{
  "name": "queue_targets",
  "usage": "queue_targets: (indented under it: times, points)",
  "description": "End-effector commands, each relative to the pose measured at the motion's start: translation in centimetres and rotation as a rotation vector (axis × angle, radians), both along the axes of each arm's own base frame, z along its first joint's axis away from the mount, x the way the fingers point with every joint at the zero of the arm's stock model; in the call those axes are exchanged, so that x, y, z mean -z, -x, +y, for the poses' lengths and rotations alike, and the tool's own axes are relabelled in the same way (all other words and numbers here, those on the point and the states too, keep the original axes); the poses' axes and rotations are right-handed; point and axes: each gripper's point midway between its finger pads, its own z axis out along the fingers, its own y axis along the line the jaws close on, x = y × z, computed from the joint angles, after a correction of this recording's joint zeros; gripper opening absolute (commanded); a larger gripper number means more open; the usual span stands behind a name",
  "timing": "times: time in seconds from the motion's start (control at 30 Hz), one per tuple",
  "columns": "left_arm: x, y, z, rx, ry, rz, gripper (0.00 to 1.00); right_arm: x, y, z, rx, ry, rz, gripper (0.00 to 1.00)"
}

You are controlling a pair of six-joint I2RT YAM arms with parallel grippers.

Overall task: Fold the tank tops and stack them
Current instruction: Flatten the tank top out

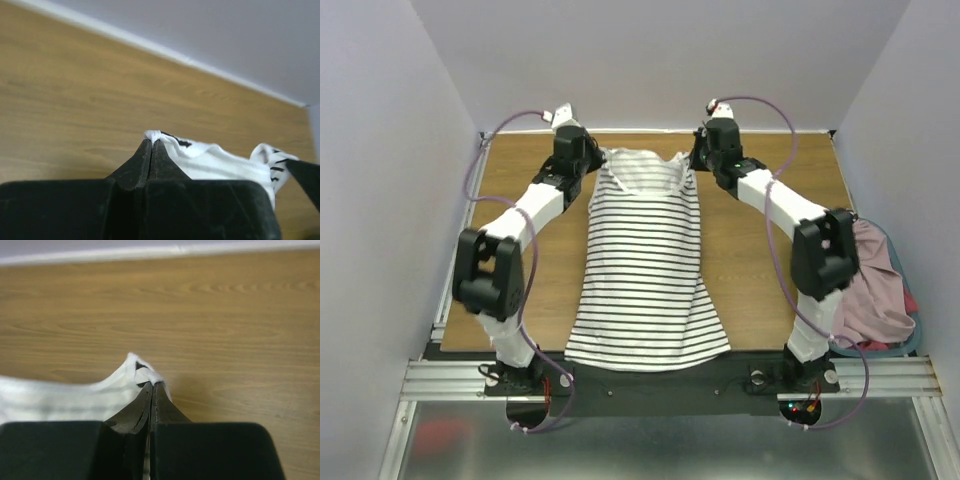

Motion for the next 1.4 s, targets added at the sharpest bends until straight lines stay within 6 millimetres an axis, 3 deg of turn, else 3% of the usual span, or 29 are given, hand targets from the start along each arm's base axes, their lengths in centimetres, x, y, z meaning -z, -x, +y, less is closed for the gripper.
queue_targets:
  times: [0.0,0.03,0.07,0.17,0.2,0.3,0.33,0.37,0.43,0.47,0.5,0.53,0.6,0.63,0.7,0.73,0.8,0.93,1.07,1.13,1.23,1.37]
  points:
    - [1.8,-6.7,-1.0,0.055,0.114,-0.015,0.0,-1.7,-6.8,-0.6,0.037,-0.068,-0.113,0.09]
    - [2.7,-7.7,-1.1,0.064,0.126,0.005,0.0,-1.1,-7.7,-0.5,0.046,-0.072,-0.107,0.18]
    - [3.2,-8.6,-1.4,0.081,0.139,0.014,0.19,1.7,-8.8,-0.4,0.048,-0.064,-0.064,0.28]
    - [2.6,-10.4,-0.8,0.066,0.129,0.004,0.41,0.5,-10.2,-1.2,0.077,-0.063,-0.073,0.63]
    - [1.0,-10.7,-0.1,0.035,0.124,-0.024,0.51,0.5,-10.2,-1.8,0.098,-0.048,-0.064,0.77]
    - [-0.4,-10.0,2.1,-0.045,0.107,-0.019,0.63,-1.0,-9.4,-3.1,0.165,-0.039,-0.06,0.89]
    - [-1.3,-9.1,2.7,-0.064,0.108,-0.02,0.64,-2.2,-8.4,-3.7,0.189,-0.057,-0.057,0.92]
    - [-1.2,-8.4,3.3,-0.093,0.104,-0.002,0.64,-0.8,-7.1,-4.4,0.209,-0.05,-0.017,0.94]
    - [-0.6,-6.4,4.3,-0.136,0.102,0.045,0.64,0.3,-5.0,-5.2,0.248,-0.079,0.034,0.94]
    - [0.3,-5.5,4.5,-0.143,0.097,0.079,0.63,-1.4,-3.5,-5.5,0.245,-0.103,0.015,0.94]
    - [1.0,-4.6,4.7,-0.155,0.115,0.103,0.6,1.7,-2.0,-5.7,0.244,-0.091,0.084,0.92]
    - [3.3,-2.8,5.1,-0.168,0.11,0.161,0.59,1.4,-1.0,-6.0,0.248,-0.099,0.086,0.89]
    - [5.0,-1.3,5.5,-0.189,0.127,0.196,0.55,4.8,0.6,-6.4,0.259,-0.088,0.159,0.82]
    - [7.9,-0.3,5.5,-0.19,0.115,0.254,0.54,5.8,1.0,-6.2,0.245,-0.088,0.184,0.73]
    - [10.7,0.5,4.7,-0.157,0.101,0.314,0.44,8.2,1.7,-5.7,0.231,-0.085,0.239,0.62]
    - [12.2,1.1,4.2,-0.139,0.086,0.347,0.4,10.0,2.2,-5.9,0.238,-0.076,0.276,0.61]
    - [14.8,1.6,3.4,-0.122,0.059,0.399,0.35,12.8,2.7,-6.3,0.259,-0.051,0.33,0.62]
    - [18.3,2.3,2.0,-0.093,0.008,0.469,0.27,16.6,3.2,-7.1,0.299,-0.004,0.394,0.62]
    - [21.1,2.6,1.9,-0.116,-0.021,0.531,0.24,18.9,3.5,-6.9,0.291,0.004,0.443,0.62]
    - [22.3,2.5,2.0,-0.126,-0.032,0.555,0.23,20.2,3.5,-7.1,0.302,0.017,0.463,0.54]
    - [23.8,2.4,2.4,-0.151,-0.055,0.588,0.22,20.6,3.2,-7.2,0.313,0.024,0.465,0.36]
    - [24.9,1.6,2.4,-0.167,-0.069,0.6,0.22,20.5,2.8,-7.3,0.317,0.037,0.457,0.22]
